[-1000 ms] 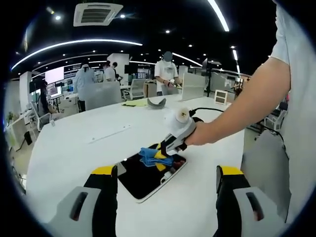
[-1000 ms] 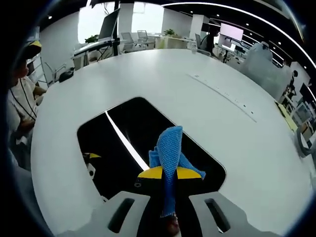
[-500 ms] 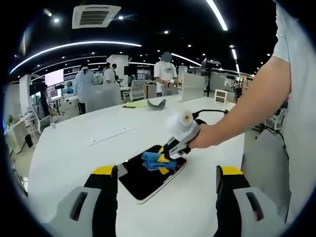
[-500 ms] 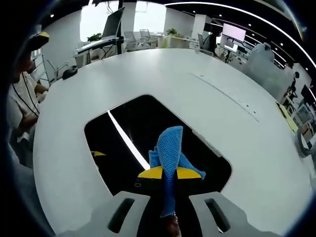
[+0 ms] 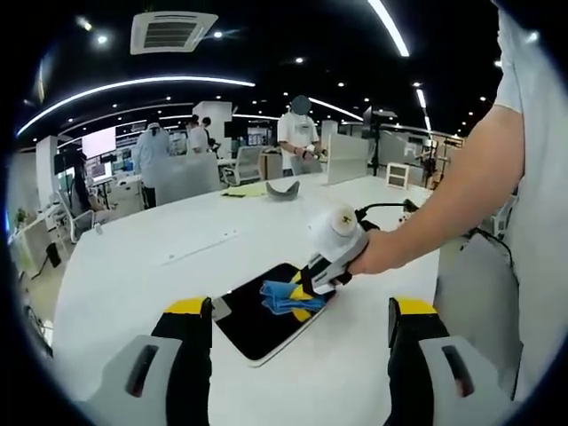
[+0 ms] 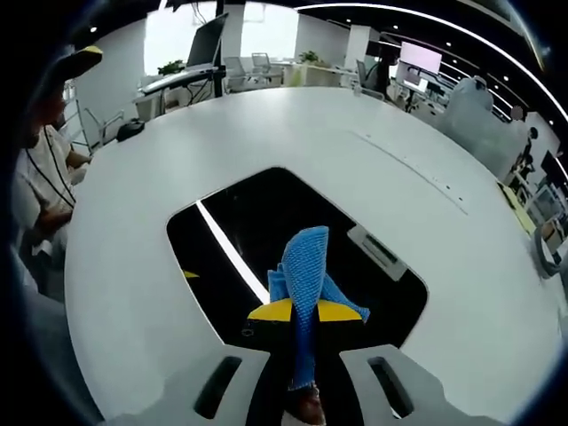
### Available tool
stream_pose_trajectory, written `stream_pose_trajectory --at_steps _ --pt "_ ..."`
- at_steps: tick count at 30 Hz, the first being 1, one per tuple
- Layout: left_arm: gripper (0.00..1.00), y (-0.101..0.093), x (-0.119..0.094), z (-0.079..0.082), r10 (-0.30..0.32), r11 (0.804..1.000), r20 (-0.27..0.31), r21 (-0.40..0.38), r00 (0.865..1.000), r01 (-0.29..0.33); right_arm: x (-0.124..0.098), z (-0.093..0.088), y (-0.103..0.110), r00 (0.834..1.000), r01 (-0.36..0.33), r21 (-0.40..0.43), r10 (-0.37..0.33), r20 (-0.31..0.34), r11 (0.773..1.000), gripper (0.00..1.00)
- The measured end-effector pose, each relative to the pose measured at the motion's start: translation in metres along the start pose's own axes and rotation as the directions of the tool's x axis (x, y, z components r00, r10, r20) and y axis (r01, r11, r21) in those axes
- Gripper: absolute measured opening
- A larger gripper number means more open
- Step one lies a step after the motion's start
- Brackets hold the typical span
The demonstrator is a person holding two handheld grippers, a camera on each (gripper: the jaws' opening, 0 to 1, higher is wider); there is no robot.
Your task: Wipe the mirror surface with the cleaning cloth until all visible marks leave the cleaned area.
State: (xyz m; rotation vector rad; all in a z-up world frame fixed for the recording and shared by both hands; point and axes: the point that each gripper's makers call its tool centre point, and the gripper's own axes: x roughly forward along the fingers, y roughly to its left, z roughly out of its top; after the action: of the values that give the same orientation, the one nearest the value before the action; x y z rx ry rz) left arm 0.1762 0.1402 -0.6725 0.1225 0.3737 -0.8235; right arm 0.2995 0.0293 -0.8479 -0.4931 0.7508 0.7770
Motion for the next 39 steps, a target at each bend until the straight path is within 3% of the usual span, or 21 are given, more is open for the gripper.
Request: stream_pose_trajectory --at_steps 39 --pt "0.82 -0.008 -0.025 0.003 0.034 0.999 0.028 0.015 0.999 -0.034 -0.016 -0.01 0.042 1.0 -0.018 0.021 0.018 0.003 1.0 0.02"
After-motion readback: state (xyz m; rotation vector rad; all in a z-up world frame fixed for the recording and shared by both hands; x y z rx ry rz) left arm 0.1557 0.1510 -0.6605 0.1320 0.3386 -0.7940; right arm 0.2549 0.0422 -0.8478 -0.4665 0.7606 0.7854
